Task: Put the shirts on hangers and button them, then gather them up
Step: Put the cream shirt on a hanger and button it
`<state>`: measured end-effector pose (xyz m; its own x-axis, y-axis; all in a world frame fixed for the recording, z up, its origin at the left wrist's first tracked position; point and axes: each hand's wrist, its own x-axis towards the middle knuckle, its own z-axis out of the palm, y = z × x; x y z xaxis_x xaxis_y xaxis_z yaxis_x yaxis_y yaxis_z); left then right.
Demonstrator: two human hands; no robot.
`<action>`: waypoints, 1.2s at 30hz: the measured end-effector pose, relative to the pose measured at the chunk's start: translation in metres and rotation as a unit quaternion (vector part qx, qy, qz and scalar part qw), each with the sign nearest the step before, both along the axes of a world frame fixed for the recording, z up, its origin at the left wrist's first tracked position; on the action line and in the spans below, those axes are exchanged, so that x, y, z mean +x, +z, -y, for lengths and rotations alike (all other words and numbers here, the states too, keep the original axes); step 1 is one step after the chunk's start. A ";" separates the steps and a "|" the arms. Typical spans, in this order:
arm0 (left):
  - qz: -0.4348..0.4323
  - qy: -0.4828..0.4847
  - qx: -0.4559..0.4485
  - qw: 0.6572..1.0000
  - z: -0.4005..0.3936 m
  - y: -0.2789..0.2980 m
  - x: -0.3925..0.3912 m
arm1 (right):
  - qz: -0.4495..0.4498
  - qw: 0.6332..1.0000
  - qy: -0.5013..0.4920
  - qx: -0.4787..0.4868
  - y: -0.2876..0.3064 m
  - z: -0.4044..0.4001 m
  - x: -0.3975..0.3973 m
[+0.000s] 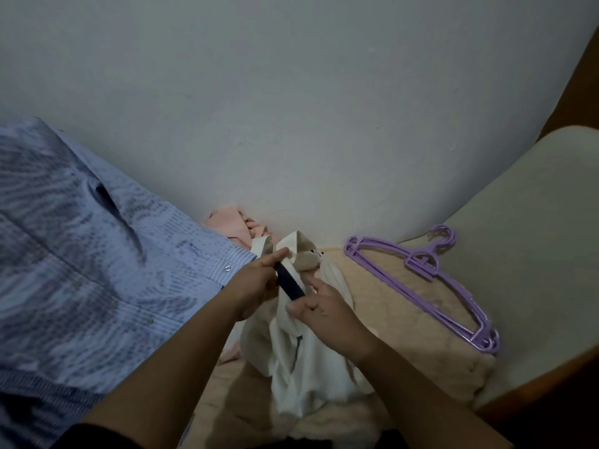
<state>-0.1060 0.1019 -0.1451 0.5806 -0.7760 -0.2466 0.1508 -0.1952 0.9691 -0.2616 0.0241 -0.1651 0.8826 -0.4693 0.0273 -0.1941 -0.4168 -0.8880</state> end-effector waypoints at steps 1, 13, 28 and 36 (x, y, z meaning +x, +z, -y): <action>0.015 -0.011 0.005 1.000 0.001 0.005 -0.002 | -0.005 1.000 0.011 -0.018 0.000 -0.001 0.003; 0.455 -0.137 0.163 0.865 0.009 0.075 0.016 | -0.033 0.997 -0.011 -0.063 0.062 0.013 -0.007; 0.464 -0.271 0.051 0.842 0.030 0.205 -0.042 | -0.199 0.937 0.009 -0.286 0.201 0.068 -0.090; 0.480 -0.327 0.138 0.802 0.026 0.231 -0.055 | -0.154 0.903 -0.077 -0.392 0.234 0.079 -0.103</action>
